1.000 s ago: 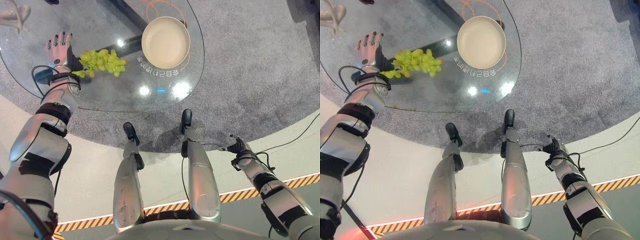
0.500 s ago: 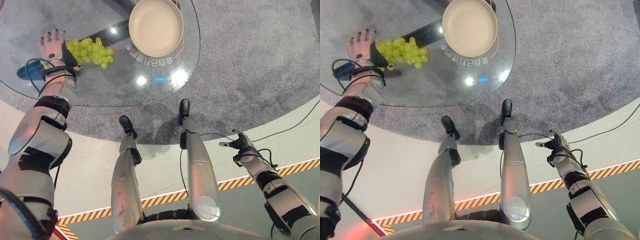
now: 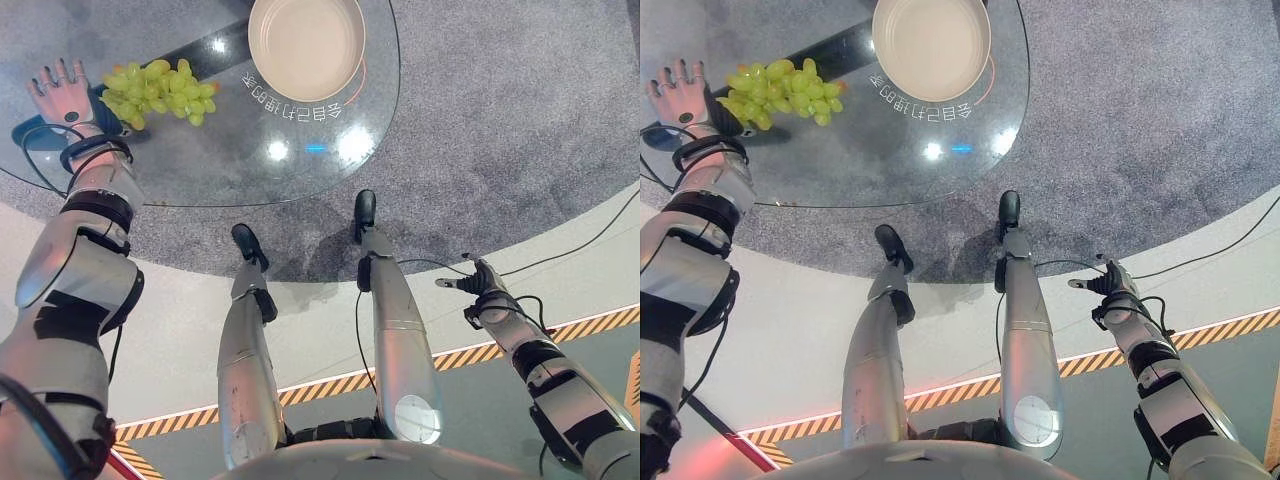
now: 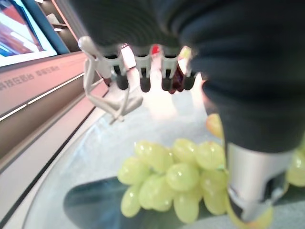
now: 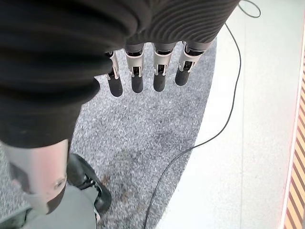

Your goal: Pick up fruits into the plate

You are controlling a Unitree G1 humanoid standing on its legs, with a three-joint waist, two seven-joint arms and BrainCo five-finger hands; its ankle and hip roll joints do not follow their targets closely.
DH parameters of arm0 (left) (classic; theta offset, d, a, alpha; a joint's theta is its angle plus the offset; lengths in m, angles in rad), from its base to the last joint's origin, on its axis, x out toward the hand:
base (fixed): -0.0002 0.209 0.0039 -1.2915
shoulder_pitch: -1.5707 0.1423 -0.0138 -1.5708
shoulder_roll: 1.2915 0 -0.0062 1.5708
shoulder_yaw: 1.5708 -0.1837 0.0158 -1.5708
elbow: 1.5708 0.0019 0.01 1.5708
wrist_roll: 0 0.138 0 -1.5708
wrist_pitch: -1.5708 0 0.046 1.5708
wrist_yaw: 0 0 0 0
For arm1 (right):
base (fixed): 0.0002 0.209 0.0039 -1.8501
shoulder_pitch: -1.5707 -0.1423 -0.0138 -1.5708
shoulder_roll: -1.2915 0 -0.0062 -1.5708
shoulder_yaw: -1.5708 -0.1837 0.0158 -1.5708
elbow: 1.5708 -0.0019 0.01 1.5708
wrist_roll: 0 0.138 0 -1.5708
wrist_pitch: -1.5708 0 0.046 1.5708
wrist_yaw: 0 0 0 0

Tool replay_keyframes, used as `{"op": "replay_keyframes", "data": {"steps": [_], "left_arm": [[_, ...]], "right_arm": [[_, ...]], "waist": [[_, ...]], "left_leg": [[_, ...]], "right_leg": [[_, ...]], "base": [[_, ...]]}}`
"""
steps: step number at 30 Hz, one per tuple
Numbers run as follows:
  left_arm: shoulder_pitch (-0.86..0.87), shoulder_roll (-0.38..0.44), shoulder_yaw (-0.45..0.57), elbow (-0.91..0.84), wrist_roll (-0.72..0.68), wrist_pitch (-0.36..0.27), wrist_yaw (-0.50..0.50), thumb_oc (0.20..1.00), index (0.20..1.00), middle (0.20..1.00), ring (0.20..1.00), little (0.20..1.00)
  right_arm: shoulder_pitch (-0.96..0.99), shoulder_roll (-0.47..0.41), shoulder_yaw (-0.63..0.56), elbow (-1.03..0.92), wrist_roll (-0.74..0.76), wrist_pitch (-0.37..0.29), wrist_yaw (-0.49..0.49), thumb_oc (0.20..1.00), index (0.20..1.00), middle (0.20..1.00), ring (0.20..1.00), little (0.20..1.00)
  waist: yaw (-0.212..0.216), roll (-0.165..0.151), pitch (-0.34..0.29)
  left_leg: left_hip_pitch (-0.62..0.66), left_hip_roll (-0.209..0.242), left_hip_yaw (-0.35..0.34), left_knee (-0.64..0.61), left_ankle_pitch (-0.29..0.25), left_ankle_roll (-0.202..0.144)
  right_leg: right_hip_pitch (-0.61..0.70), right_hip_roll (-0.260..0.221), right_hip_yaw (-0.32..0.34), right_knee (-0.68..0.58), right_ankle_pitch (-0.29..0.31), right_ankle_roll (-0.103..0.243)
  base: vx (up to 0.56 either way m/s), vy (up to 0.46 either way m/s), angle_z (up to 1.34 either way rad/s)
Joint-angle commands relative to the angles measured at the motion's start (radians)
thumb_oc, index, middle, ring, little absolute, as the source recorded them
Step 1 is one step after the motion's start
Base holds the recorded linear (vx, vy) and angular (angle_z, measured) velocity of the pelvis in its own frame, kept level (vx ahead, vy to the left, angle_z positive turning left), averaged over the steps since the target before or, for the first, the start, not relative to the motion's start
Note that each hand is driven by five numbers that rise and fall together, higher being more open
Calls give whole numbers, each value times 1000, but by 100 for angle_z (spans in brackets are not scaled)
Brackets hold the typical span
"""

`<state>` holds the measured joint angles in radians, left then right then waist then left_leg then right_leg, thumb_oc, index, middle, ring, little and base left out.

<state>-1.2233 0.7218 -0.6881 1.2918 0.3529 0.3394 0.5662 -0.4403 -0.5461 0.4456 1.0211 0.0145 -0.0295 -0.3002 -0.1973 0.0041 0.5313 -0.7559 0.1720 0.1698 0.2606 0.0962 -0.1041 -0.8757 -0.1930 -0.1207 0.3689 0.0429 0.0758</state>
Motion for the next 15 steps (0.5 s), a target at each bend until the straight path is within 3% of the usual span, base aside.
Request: {"op": "replay_keyframes", "data": {"steps": [1, 7, 11, 15], "left_arm": [[-32, 79, 48, 66, 19, 3, 18, 1000, 1000, 1000, 1000, 1000], [-20, 64, 53, 80, -57, -45, -21, 1000, 1000, 1000, 1000, 1000], [-17, 54, 39, 89, -36, -115, -104, 1000, 1000, 1000, 1000, 1000], [-23, 53, 5, 86, -31, -120, -176, 1000, 1000, 1000, 1000, 1000]], "right_arm": [[63, -34, 6, -34, 31, -7, -21, 1000, 1000, 1000, 1000, 1000], [56, -40, 6, -64, 45, -7, -16, 1000, 1000, 1000, 1000, 1000], [51, -47, 4, -98, 57, 4, -9, 1000, 1000, 1000, 1000, 1000], [50, -63, 2, -128, 66, 14, -2, 1000, 1000, 1000, 1000, 1000]], "waist": [[-6, -51, -11], [-8, -57, -11], [-15, -65, -11], [-22, -67, -11]], "left_leg": [[-83, -81, 6, 167, -168, 10], [-90, -81, 4, 156, -167, 5], [-95, -80, 5, 154, -165, 2], [-95, -82, 7, 146, -163, 2]], "right_leg": [[19, 113, 41, 10, -100, -9], [13, 115, 43, -4, -95, -7], [8, 117, 48, -11, -88, -5], [7, 118, 54, -24, -80, -2]], "base": [[0, 0, 0], [0, 0, 0], [0, 0, 0], [0, 0, 0]]}}
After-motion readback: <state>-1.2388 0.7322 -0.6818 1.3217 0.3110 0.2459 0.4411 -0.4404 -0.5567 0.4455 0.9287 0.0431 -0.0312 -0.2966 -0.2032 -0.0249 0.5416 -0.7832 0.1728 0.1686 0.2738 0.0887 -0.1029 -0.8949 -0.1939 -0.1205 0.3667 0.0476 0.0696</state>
